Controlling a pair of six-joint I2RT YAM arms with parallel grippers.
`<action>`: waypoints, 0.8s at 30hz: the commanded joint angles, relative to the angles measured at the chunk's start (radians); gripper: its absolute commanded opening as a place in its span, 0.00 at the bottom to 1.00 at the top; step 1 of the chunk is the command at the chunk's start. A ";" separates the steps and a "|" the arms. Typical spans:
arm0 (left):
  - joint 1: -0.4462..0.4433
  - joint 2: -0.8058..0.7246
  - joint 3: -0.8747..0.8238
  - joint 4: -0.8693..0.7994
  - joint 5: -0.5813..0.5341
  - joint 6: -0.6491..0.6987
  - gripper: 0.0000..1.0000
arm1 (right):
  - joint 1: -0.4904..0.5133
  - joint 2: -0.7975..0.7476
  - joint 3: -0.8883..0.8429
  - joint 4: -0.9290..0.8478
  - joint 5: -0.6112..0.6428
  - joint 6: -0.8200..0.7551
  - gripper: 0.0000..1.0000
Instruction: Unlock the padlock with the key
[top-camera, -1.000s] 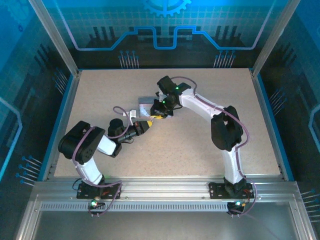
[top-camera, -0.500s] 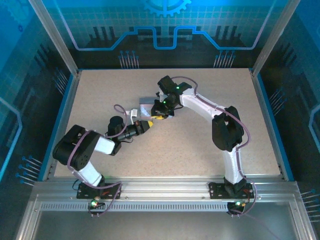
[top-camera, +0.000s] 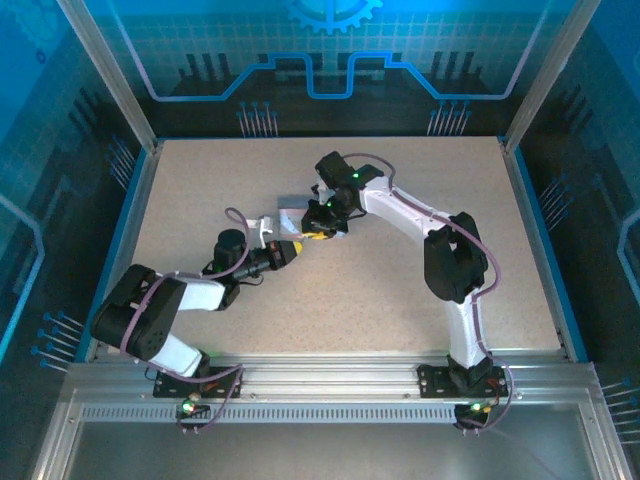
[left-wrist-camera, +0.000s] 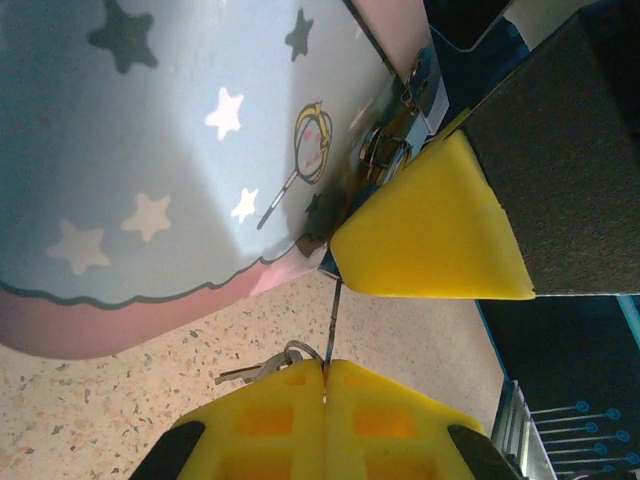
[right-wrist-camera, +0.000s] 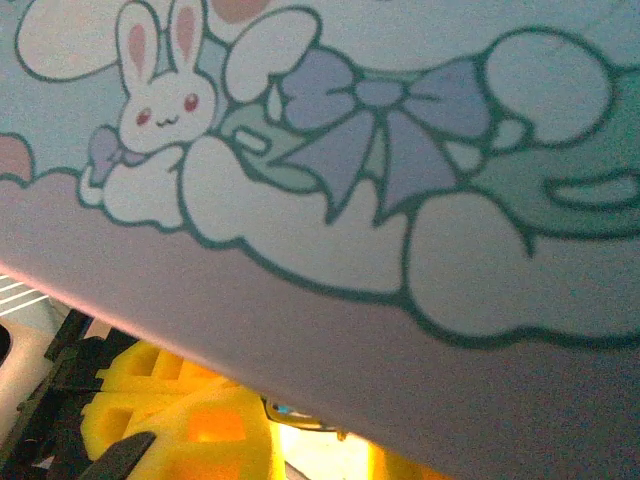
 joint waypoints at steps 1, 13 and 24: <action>0.004 -0.021 0.053 0.071 -0.053 0.039 0.00 | 0.033 -0.038 -0.023 -0.039 -0.146 -0.004 0.08; -0.001 0.144 -0.027 0.459 -0.054 -0.099 0.00 | 0.025 -0.065 -0.041 -0.004 -0.207 0.038 0.08; -0.007 0.129 -0.043 0.470 -0.070 -0.081 0.00 | 0.015 -0.086 -0.063 0.025 -0.230 0.071 0.08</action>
